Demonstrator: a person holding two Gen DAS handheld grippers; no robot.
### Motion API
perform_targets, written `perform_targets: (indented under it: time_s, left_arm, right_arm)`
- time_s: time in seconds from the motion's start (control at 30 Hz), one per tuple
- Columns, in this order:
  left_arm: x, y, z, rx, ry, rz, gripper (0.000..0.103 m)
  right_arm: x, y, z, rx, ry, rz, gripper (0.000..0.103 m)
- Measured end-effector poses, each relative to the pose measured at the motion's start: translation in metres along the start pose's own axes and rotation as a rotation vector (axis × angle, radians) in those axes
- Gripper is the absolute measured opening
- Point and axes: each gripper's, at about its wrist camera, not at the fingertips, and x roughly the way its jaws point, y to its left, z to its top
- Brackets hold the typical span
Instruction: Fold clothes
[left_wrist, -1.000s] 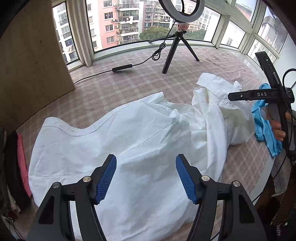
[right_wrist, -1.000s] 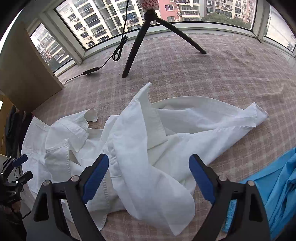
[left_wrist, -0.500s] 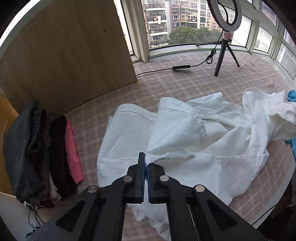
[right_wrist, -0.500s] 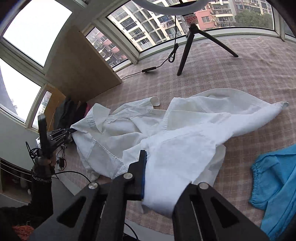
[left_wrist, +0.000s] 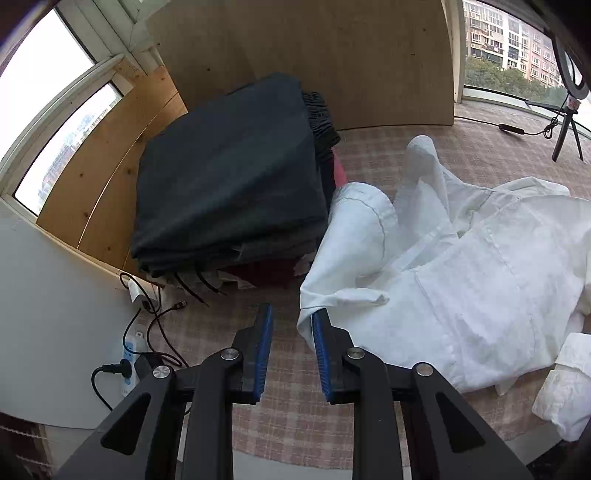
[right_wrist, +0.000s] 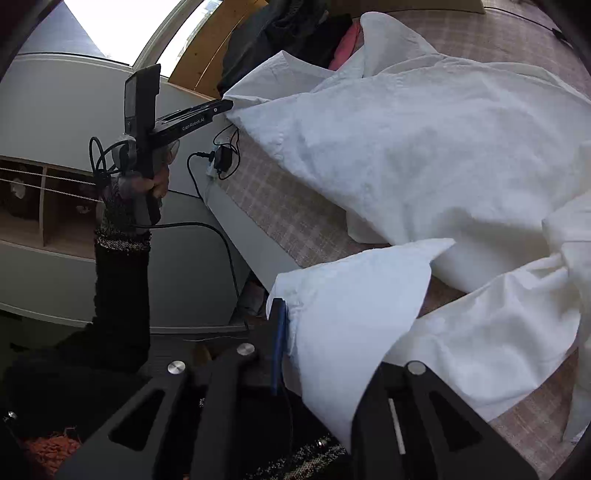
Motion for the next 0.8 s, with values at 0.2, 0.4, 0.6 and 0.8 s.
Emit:
perform_targets:
  time_s: [0.2, 0.4, 0.6, 0.8]
  left_arm:
    - [-0.047, -0.103, 0.019, 0.136, -0.105, -0.195, 0.038]
    - [-0.09, -0.3, 0.041, 0.501, -0.2, -0.443, 0.053]
    - [-0.063, -0.462, 0.059, 0.649, -0.083, -0.522, 0.06]
    - [-0.016, -0.515, 0.056, 0.681, 0.077, -0.543, 0.001]
  right_arm:
    - [-0.117, -0.058, -0.057, 0.147, -0.248, -0.103, 0.054]
    - [-0.194, -0.123, -0.126, 0.373, -0.46, -0.217, 0.054]
    - [-0.222, -0.148, -0.173, 0.446, -0.525, -0.309, 0.054]
    - [-0.223, -0.153, -0.186, 0.401, -0.488, -0.395, 0.054]
